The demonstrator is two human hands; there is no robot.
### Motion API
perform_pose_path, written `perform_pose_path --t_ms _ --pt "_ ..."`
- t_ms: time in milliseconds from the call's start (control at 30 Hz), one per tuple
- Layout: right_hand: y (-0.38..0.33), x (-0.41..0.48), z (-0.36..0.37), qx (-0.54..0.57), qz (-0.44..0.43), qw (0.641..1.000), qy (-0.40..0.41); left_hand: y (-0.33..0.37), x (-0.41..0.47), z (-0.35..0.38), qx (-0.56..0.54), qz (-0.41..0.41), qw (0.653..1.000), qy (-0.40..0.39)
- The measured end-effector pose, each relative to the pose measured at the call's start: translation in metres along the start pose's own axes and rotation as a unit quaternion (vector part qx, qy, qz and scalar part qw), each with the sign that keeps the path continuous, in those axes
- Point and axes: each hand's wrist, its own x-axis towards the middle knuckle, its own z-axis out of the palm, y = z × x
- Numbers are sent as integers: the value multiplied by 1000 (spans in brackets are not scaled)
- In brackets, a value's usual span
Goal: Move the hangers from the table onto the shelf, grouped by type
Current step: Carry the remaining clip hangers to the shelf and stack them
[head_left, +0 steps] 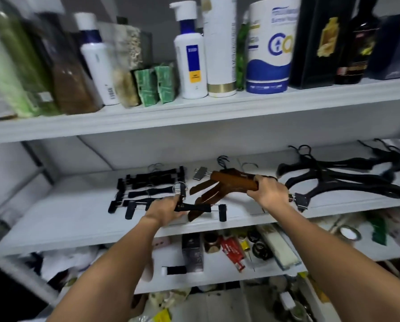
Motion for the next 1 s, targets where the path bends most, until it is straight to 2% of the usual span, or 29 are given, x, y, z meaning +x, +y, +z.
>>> perform_pose_path --t_ms 300,467,767,1000 --pt "-51 9 25 14 -34 999 5 -55 -9 18 -43 -42 998 -20" --pt "-79 17 41 11 -29 999 6 -98 -2 31 -63 -40 996 -41" --pt "-169 31 77 4 -18 1000 -9 -183 19 56 -99 -34 992 -74" --pt "-190 30 92 -10 15 1000 -8 -189 39 74 -156 2 985 -75"
